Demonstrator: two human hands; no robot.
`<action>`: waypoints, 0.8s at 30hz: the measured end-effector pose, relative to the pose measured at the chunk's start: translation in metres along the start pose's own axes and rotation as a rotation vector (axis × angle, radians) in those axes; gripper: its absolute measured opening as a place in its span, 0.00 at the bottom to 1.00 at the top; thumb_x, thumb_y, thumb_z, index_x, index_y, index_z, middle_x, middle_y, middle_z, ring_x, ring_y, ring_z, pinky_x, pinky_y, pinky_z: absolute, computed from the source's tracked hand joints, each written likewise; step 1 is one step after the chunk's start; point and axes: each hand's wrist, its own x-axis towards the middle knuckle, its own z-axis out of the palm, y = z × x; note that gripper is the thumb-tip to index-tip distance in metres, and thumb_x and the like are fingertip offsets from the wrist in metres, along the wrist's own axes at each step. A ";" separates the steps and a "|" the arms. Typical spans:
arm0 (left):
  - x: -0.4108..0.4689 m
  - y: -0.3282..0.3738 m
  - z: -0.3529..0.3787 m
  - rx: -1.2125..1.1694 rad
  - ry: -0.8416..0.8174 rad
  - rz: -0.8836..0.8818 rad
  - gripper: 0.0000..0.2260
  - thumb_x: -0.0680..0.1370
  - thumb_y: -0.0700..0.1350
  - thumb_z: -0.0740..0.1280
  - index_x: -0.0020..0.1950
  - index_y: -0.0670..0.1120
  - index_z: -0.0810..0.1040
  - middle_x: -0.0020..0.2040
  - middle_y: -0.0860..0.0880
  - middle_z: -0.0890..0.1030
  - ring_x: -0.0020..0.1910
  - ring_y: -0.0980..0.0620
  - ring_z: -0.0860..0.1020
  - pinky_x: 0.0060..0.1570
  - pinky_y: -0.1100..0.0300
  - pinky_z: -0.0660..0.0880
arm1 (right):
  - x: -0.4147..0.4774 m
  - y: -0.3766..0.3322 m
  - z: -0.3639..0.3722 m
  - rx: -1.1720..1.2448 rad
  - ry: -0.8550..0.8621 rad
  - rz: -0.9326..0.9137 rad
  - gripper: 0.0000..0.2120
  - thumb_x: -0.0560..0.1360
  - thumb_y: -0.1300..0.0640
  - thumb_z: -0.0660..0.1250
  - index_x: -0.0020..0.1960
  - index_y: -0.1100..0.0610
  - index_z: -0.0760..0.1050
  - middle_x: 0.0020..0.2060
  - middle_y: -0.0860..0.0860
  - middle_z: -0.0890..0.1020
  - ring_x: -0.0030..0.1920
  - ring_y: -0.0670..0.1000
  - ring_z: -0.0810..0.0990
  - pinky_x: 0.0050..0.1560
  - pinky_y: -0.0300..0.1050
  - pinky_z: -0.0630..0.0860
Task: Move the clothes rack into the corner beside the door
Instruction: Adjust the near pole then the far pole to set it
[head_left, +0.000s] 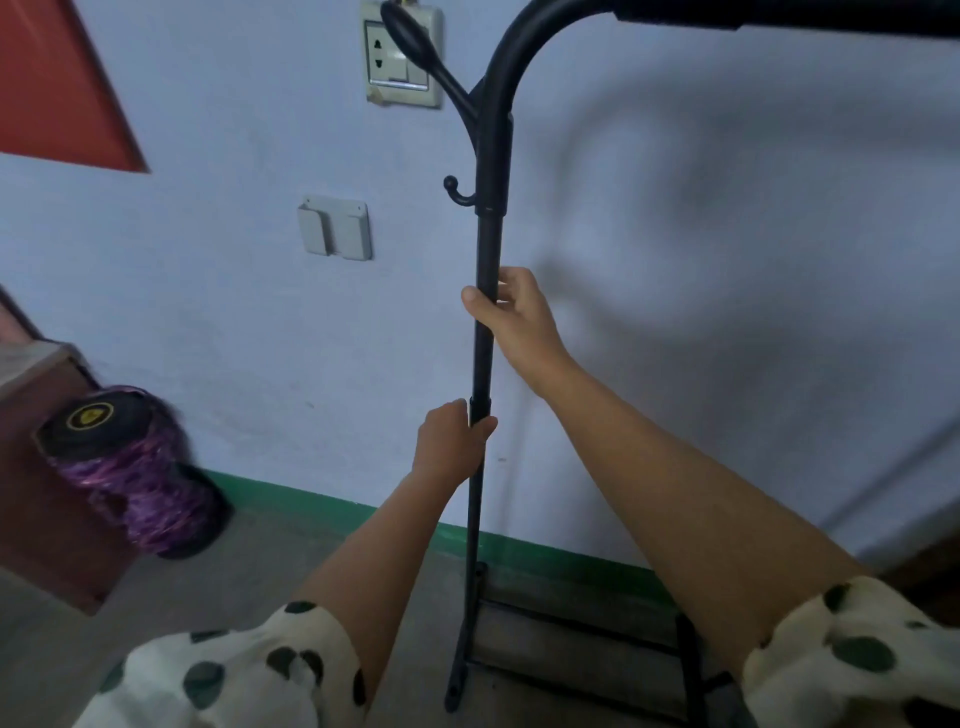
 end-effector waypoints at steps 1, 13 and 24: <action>-0.006 0.004 -0.002 0.010 0.014 0.003 0.14 0.78 0.50 0.64 0.48 0.38 0.76 0.48 0.40 0.83 0.45 0.43 0.79 0.37 0.58 0.68 | -0.005 -0.003 -0.005 -0.004 0.010 0.008 0.23 0.73 0.47 0.69 0.64 0.55 0.68 0.52 0.46 0.78 0.50 0.42 0.78 0.51 0.39 0.73; -0.089 0.067 0.012 -0.095 -0.078 0.267 0.19 0.77 0.49 0.66 0.63 0.40 0.77 0.62 0.42 0.81 0.61 0.46 0.78 0.63 0.53 0.72 | -0.105 -0.025 -0.111 -0.149 0.173 0.000 0.17 0.76 0.48 0.66 0.60 0.56 0.74 0.53 0.49 0.79 0.56 0.50 0.79 0.57 0.45 0.74; -0.151 0.161 0.086 -0.092 -0.260 0.460 0.17 0.77 0.48 0.67 0.62 0.40 0.78 0.59 0.41 0.82 0.54 0.44 0.81 0.61 0.49 0.76 | -0.186 -0.001 -0.255 -0.269 0.384 0.076 0.05 0.76 0.52 0.65 0.47 0.53 0.75 0.43 0.49 0.80 0.46 0.49 0.78 0.51 0.45 0.74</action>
